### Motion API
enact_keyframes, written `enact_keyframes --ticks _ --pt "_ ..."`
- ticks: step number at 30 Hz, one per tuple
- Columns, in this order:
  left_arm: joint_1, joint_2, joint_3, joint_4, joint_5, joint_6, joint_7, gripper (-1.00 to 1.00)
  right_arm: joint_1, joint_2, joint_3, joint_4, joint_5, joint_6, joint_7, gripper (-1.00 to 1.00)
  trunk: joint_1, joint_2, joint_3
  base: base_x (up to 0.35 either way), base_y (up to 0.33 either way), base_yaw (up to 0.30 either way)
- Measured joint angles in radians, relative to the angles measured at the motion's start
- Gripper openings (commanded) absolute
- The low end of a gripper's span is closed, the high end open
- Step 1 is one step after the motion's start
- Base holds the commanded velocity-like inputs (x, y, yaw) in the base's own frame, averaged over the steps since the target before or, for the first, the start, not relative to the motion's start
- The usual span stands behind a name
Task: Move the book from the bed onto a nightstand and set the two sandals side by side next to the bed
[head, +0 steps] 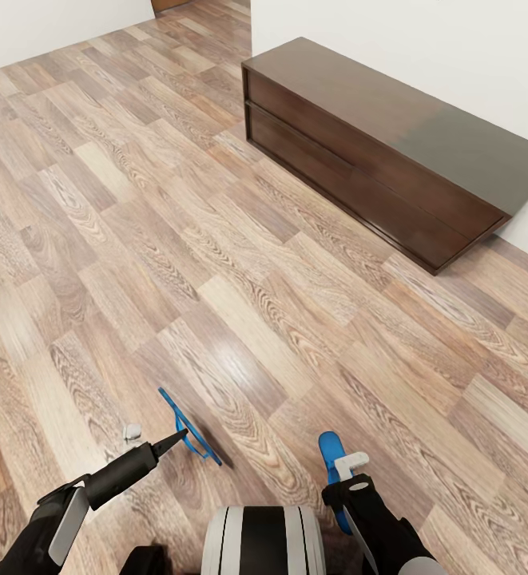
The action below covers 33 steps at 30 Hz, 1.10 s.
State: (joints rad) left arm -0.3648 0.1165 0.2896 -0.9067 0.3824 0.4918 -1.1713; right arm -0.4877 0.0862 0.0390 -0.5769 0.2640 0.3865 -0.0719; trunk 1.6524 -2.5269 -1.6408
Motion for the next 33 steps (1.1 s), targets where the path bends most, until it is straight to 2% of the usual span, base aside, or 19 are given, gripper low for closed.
enact_keyframes --ticks 1,2,33 --pt "0.000 0.000 0.000 0.000 0.000 0.000 0.000 -1.00 0.000 0.000 0.000 0.000 0.000 0.000 0.000 1.00 0.000 0.000 0.000 0.000 0.000 0.000" --pt "0.000 0.000 0.000 0.000 0.000 0.000 0.000 -1.00 0.000 0.000 0.000 0.000 0.000 -0.001 0.000 -1.00 0.000 0.000 0.000 0.000 0.000 0.000" --pt "0.000 -0.007 0.000 0.000 -0.001 0.000 0.002 -1.00 0.000 0.000 0.001 0.000 0.004 0.000 0.000 -1.00 0.000 0.000 0.000 0.000 0.000 0.000"
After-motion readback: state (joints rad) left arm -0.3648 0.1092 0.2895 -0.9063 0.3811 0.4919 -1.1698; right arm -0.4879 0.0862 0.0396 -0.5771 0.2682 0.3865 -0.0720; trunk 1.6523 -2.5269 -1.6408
